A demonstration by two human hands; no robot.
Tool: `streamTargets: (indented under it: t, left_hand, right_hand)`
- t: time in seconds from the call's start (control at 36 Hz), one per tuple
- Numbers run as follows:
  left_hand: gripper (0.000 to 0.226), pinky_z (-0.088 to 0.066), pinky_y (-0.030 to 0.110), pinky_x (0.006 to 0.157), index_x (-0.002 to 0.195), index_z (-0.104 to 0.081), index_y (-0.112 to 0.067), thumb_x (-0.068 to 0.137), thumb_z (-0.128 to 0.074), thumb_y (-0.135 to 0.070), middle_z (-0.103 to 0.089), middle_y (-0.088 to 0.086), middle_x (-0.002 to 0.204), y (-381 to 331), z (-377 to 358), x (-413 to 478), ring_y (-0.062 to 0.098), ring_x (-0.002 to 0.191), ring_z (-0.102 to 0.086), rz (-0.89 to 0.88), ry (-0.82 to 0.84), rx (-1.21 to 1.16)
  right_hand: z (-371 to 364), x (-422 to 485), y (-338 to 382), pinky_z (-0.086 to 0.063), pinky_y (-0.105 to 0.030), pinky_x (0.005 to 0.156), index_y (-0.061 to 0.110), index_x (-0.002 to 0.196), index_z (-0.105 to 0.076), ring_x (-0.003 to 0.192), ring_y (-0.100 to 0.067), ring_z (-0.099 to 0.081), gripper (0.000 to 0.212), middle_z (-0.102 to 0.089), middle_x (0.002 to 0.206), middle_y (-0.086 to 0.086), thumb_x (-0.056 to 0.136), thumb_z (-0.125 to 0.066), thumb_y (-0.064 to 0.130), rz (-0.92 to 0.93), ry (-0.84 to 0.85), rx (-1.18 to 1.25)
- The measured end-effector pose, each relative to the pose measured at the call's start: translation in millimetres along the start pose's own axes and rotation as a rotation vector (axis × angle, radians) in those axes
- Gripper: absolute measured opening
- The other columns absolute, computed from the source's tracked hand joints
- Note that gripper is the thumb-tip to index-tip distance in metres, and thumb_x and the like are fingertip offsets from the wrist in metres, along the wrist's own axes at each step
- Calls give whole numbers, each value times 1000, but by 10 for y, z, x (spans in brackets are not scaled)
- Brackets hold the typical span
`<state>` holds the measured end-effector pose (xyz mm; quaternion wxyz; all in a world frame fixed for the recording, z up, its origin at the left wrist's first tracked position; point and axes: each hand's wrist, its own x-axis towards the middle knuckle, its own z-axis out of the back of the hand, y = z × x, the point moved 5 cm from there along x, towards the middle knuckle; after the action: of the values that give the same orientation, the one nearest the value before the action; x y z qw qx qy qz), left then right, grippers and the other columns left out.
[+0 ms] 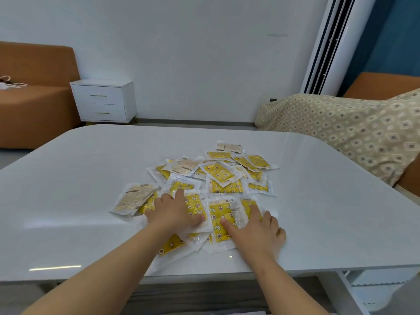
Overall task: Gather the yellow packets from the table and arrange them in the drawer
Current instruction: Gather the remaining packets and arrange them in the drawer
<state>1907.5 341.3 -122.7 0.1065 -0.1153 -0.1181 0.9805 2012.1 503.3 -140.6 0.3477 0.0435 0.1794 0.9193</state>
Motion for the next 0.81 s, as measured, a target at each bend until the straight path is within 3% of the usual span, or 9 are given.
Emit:
streamTargets:
  t: [0.25,0.39,0.58,0.67,0.75,0.81]
  left_hand:
    - [104,-29,49,109,148,-1,-34,74,-72,-46,-21,10,151,-71,-79,-13,34,137,-28,-135,206,-62]
    - [111,-42,37,100,148,8,-32,75,-76,-27,-39,9,143,-149,-108,-77,29,124,-46,-130,212,-210]
    - [115,-43,35,93,148,12,-31,75,-76,-20,-44,10,141,-132,-83,-146,31,120,-51,-65,99,-384]
    - [114,-47,34,83,146,13,-37,76,-75,-16,-55,8,127,-127,-40,-219,28,103,-58,-89,2,-487]
    - [115,-49,34,75,145,12,-42,76,-75,-11,-55,3,104,-116,-6,-253,16,74,-55,-122,-71,-597]
    - [117,-51,34,76,145,12,-43,76,-75,-6,-51,-1,107,-108,8,-246,16,78,-58,-129,-92,-695]
  right_hand:
    - [42,5,16,-25,-38,107,32,147,-18,135,-22,-29,87,-35,146,0,76,-45,75,50,-24,70]
    - [70,20,-12,-29,-38,103,27,146,-19,130,-24,-39,83,-46,139,-2,81,-55,63,38,8,175]
    - [88,77,-72,-30,-38,105,19,145,-25,129,-26,-44,80,-49,139,-4,82,-65,48,-25,48,404]
    - [86,88,-97,-39,-45,103,18,140,-36,119,-28,-53,71,-56,130,-6,81,-70,37,-67,9,634]
    - [127,80,-158,-48,-40,92,14,125,-50,103,-24,-58,47,-60,115,-4,84,-69,25,-107,-24,847]
    - [150,95,-204,-50,-37,85,14,109,-55,95,-23,-59,29,-63,107,-5,84,-69,21,-127,-35,962]
